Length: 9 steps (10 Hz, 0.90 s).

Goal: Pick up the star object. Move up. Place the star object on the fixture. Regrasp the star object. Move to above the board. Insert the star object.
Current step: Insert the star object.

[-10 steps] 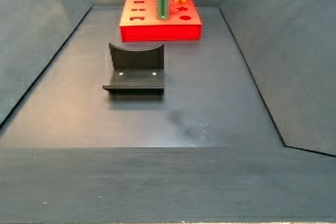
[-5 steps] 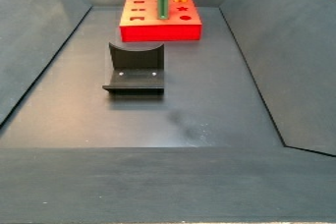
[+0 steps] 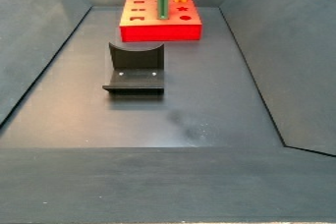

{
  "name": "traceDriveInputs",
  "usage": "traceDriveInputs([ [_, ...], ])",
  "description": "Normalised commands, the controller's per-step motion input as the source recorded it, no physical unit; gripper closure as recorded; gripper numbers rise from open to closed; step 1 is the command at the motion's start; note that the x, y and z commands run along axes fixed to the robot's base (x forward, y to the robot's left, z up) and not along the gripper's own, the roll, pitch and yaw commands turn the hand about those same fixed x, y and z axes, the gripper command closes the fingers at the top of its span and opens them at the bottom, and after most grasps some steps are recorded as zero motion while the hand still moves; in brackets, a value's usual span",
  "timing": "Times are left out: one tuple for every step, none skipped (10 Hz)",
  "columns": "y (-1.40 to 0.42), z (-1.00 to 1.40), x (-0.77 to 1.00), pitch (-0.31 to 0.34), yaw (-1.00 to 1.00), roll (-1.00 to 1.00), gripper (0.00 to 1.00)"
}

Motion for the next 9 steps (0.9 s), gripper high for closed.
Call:
traceDriveInputs([
  [-0.53,-0.55,-0.04,-0.130,-0.57,-0.04,1.00],
  [-0.52,-0.53,-0.03,-0.136,-0.57,-0.05,1.00],
  [-0.33,-0.62,0.25,-0.016,-0.41,-0.02,1.00],
  [-0.25,-0.59,0.30,0.000,-0.33,0.00,1.00],
  [-0.22,-0.56,0.29,0.000,-0.60,0.00,1.00],
  [-0.13,-0.45,0.09,0.000,-0.83,-0.05,1.00],
  [-0.13,-0.50,0.12,0.000,-0.76,-0.07,1.00],
  [-0.12,-0.60,0.26,0.009,-0.61,-0.11,1.00],
  [-0.09,-0.53,0.00,0.009,-0.76,-0.14,1.00],
])
